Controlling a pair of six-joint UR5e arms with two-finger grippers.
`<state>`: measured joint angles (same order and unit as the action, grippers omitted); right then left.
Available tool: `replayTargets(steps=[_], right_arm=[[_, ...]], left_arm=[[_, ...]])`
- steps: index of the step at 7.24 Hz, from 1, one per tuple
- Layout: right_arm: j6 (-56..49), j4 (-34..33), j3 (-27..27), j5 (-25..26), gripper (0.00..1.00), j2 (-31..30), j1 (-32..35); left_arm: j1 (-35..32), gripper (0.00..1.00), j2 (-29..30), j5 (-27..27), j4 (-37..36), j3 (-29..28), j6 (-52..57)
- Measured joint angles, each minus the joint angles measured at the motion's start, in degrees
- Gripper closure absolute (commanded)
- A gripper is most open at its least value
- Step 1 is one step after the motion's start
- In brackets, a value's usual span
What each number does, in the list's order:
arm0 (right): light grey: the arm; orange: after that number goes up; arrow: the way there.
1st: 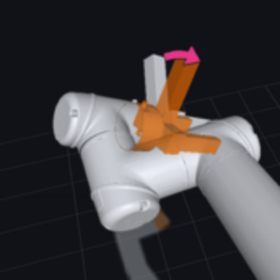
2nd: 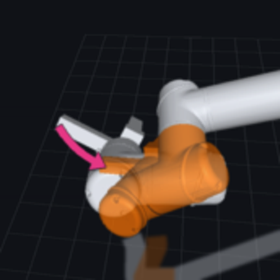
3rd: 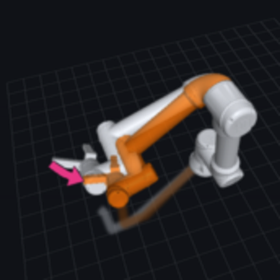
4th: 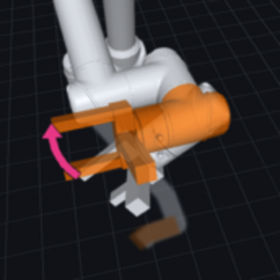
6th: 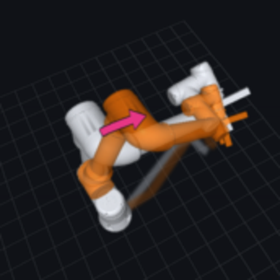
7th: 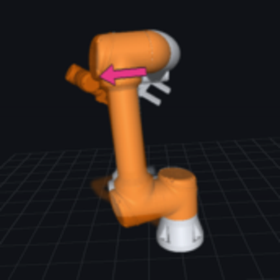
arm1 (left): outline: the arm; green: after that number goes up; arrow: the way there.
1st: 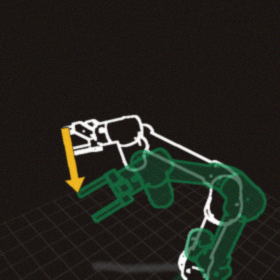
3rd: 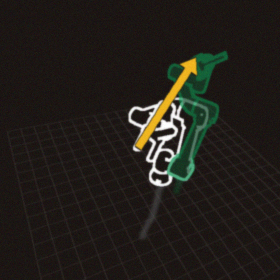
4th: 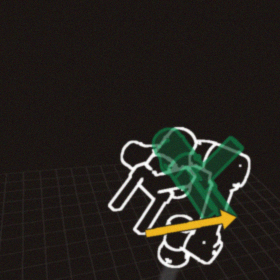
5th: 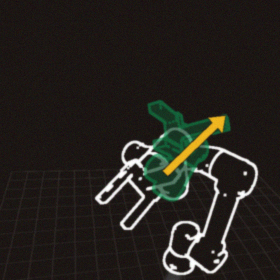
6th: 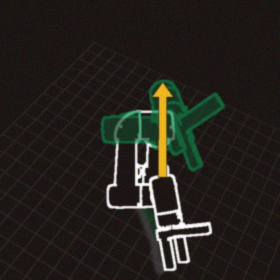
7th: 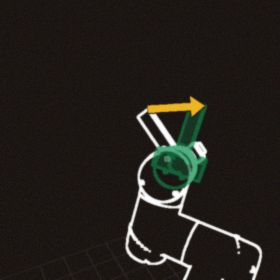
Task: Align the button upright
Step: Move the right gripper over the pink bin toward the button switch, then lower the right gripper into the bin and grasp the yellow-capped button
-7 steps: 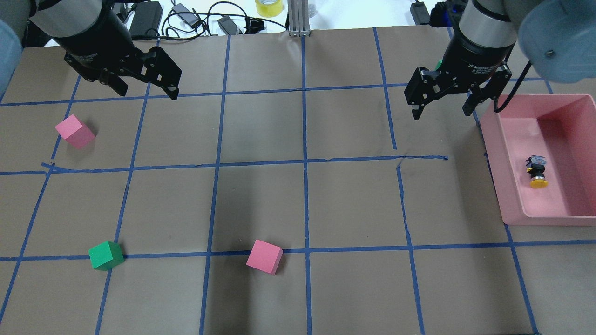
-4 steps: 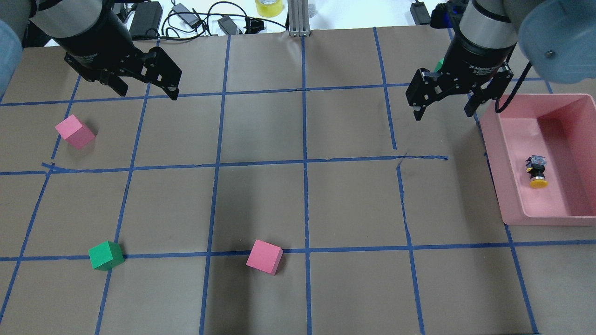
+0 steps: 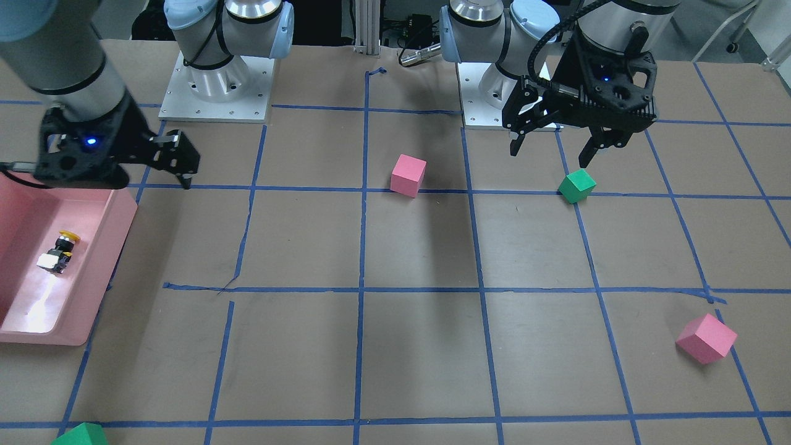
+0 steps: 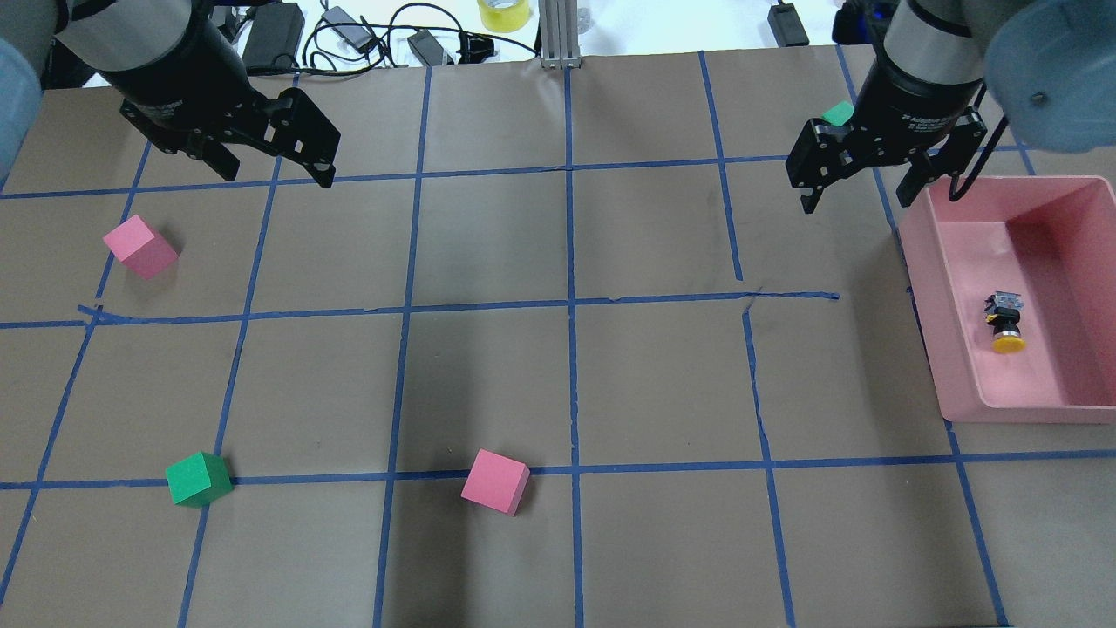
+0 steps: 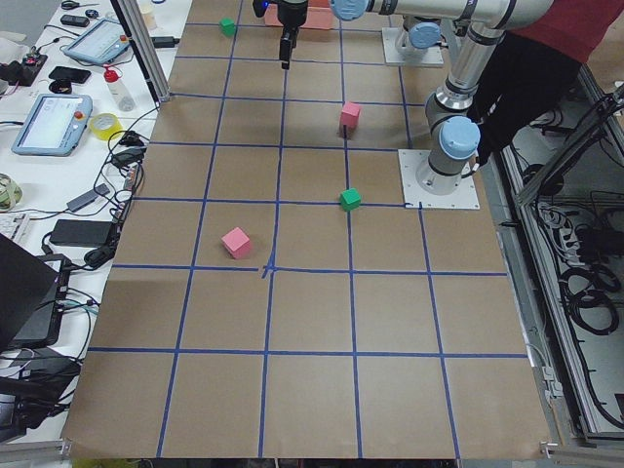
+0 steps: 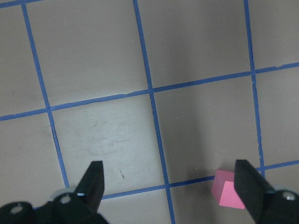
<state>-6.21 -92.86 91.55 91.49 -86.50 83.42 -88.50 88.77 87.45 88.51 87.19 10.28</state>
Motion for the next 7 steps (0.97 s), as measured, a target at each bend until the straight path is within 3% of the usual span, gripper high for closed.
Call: replayTargets(steps=[3, 7], right_arm=[[-11.6, -8.4, 2.7, -0.5, 0.0, 4.7, -14.7], [-18.9, -23.0, 10.6, 0.0, 0.02, 12.1, -25.2]], left_arm=[[0.0, 0.0, 0.0, 0.0, 0.0, 0.1, 0.0], [0.0, 0.0, 0.0, 0.0, 0.0, 0.1, 0.0]])
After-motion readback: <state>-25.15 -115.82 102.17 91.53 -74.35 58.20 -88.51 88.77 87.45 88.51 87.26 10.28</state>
